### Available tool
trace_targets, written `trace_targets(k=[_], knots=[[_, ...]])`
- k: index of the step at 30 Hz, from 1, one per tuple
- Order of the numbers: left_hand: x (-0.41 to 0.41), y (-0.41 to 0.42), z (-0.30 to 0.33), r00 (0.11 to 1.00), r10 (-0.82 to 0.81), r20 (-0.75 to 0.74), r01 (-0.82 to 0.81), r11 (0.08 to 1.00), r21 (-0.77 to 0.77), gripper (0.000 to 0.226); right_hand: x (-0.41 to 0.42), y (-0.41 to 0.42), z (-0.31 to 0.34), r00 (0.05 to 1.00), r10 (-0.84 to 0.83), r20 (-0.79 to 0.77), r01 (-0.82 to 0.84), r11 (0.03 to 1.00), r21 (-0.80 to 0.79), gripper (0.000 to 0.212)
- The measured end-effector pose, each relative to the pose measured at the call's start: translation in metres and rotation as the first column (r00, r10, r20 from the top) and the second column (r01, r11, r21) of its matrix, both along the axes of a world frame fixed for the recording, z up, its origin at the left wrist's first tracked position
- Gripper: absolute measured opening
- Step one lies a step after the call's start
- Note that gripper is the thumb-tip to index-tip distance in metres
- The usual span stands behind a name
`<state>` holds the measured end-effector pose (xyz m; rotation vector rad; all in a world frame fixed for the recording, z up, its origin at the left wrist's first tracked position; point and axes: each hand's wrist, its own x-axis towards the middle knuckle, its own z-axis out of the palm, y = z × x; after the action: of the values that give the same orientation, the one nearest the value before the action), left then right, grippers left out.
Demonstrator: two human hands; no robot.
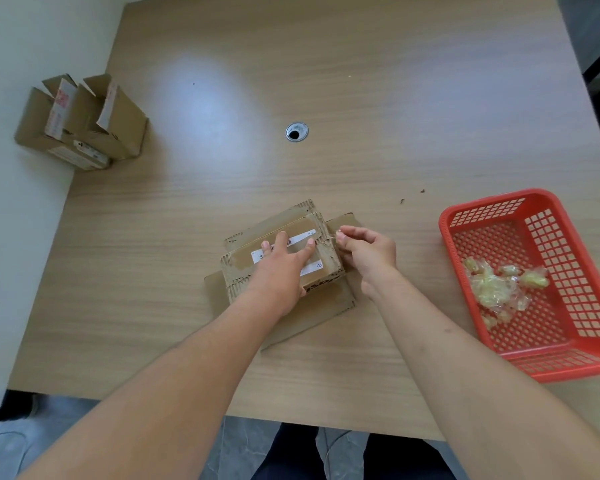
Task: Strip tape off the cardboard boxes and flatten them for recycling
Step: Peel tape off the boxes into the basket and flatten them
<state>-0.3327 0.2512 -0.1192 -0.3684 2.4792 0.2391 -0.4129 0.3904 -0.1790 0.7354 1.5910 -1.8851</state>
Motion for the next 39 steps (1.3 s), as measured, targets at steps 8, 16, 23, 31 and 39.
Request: trace_targets(k=[8,16,23,31,39], knots=[[0.002,-0.001,-0.005,1.0,-0.005,-0.006,0.005,1.0,0.004,0.098,0.008,-0.003,0.0,0.989,-0.148,-0.012,0.149,0.987,0.054,0.015],[0.002,-0.001,-0.006,1.0,-0.002,-0.009,0.002,1.0,0.009,0.099,0.014,0.006,0.007,0.951,-0.112,-0.287,0.208,0.921,0.329,0.018],[0.01,0.004,-0.007,0.999,-0.024,-0.031,0.025,0.999,0.026,0.097,0.026,0.011,0.033,0.907,0.072,-0.415,0.108,0.913,0.394,0.032],[0.018,0.044,0.002,0.984,-0.158,-0.088,0.168,0.977,0.13,0.085,0.029,0.061,0.06,0.861,0.26,-0.438,0.095,0.763,0.64,0.013],[0.019,0.088,0.001,0.962,-0.211,-0.171,0.241,0.953,0.185,0.083,0.026,0.153,0.081,0.888,0.22,-0.404,0.208,0.592,0.779,0.009]])
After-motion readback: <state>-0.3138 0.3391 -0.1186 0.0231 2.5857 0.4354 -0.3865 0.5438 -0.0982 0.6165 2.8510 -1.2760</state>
